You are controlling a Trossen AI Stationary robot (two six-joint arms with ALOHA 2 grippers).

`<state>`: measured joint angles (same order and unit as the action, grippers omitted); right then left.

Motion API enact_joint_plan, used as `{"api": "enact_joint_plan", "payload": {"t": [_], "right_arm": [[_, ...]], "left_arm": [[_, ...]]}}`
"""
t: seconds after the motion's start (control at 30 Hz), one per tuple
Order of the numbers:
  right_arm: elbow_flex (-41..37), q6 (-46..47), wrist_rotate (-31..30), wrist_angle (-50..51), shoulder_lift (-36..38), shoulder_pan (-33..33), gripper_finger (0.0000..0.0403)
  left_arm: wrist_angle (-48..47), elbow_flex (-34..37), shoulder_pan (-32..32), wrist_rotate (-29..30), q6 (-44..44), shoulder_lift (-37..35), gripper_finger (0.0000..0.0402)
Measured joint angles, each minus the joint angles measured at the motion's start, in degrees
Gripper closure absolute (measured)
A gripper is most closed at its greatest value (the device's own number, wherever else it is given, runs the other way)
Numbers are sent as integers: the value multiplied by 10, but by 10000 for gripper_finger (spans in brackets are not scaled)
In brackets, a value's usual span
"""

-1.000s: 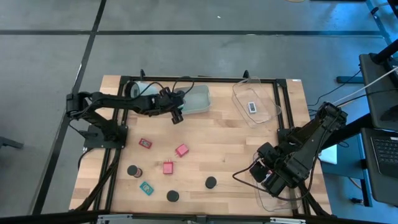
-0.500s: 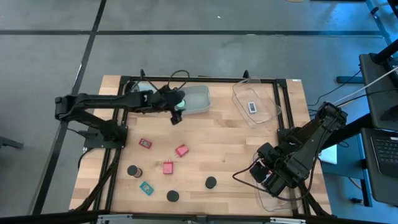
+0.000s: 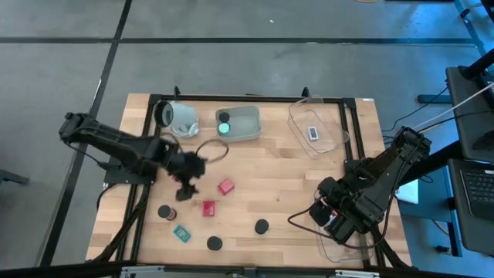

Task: Pick & Place Office items
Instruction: Put the red hourglass into the gray bin

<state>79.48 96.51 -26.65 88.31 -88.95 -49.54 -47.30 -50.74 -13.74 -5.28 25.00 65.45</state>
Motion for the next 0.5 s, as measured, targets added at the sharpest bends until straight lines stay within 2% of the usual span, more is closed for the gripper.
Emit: {"api": "enact_joint_plan", "payload": {"t": [0.13, 0.37, 0.5], "right_arm": [[0, -1, 0, 0, 0, 0, 117], [0, 3, 0, -3, 0, 0, 117], [0, 4, 0, -3, 0, 0, 117]], "left_arm": [[-10, 0, -85, 6, 36, 0, 116], [-99, 0, -216, 25, 254, 0, 116], [-146, 0, -266, 42, 334, 0, 116]]}}
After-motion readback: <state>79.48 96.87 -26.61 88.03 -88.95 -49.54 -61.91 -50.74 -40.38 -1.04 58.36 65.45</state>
